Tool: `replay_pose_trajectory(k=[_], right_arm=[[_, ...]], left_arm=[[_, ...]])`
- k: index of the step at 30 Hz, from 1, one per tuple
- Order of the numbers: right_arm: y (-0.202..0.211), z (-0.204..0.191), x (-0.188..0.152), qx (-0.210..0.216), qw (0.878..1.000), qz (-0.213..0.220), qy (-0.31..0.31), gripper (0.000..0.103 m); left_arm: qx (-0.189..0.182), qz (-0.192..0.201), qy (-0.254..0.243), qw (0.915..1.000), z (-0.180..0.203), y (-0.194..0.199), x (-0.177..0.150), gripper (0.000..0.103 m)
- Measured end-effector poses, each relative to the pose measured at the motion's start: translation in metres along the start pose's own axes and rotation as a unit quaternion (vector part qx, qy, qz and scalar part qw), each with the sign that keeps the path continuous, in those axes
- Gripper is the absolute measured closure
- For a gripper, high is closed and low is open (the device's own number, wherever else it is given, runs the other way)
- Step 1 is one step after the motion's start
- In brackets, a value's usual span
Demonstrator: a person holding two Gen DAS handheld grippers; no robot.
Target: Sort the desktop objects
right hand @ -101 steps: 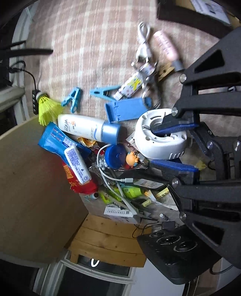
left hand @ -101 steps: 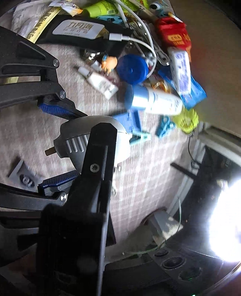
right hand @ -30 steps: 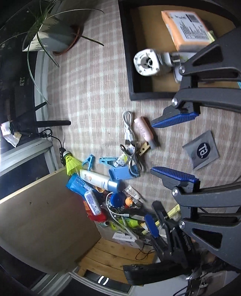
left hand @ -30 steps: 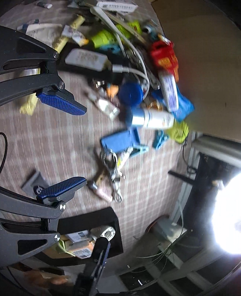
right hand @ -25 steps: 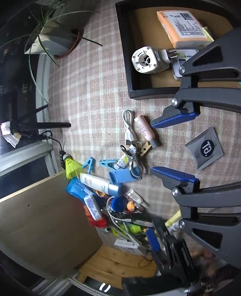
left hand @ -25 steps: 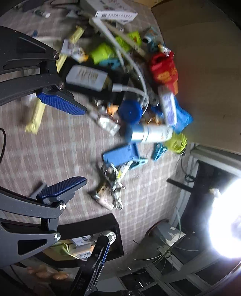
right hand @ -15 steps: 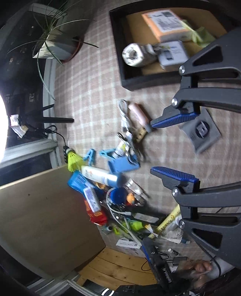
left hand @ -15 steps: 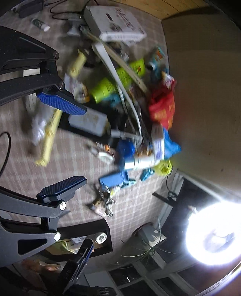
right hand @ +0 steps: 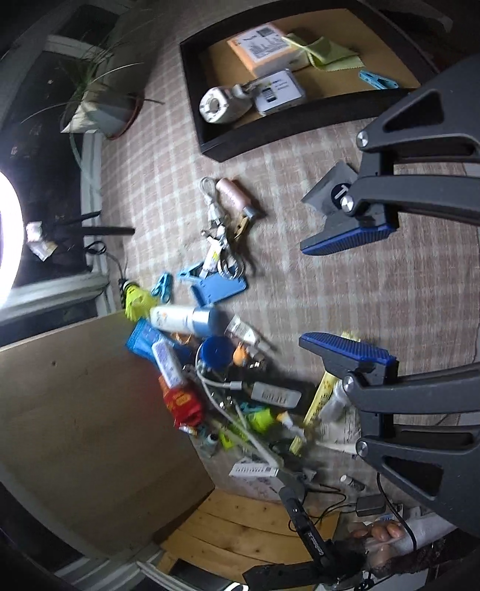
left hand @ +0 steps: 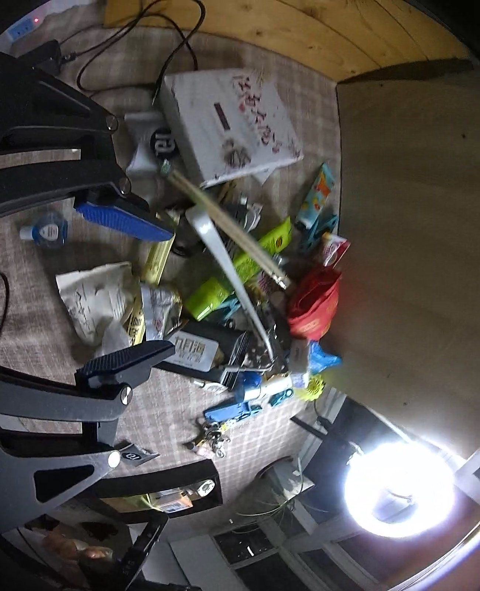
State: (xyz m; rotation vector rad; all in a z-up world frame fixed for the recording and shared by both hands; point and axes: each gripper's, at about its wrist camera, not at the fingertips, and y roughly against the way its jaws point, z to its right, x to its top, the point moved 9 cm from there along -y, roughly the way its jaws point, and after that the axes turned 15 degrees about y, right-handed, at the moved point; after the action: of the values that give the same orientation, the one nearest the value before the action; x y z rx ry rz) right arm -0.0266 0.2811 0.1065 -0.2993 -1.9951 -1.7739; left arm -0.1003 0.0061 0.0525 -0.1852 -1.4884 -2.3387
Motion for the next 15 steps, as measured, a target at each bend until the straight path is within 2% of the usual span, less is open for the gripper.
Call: replay_pose_trajectory(k=[6, 11, 15], right_arm=[[0.014, -0.013, 0.026, 0.043, 0.997, 0.020, 0.053, 0.061], [0.015, -0.001, 0.039, 0.070, 0.993, 0.022, 0.087, 0.072], [0.007, 0.016, 0.044, 0.088, 0.991, 0.008, 0.097, 0.072]], left_arm=[[0.007, 0.032, -0.005, 0.9994, 0.007, 0.009, 0.018, 0.060], [0.019, 0.035, 0.029, 0.9988, 0.014, 0.000, 0.025, 0.076], [0.046, 0.036, 0.035, 0.9977, 0.022, -0.002, 0.020, 0.077]])
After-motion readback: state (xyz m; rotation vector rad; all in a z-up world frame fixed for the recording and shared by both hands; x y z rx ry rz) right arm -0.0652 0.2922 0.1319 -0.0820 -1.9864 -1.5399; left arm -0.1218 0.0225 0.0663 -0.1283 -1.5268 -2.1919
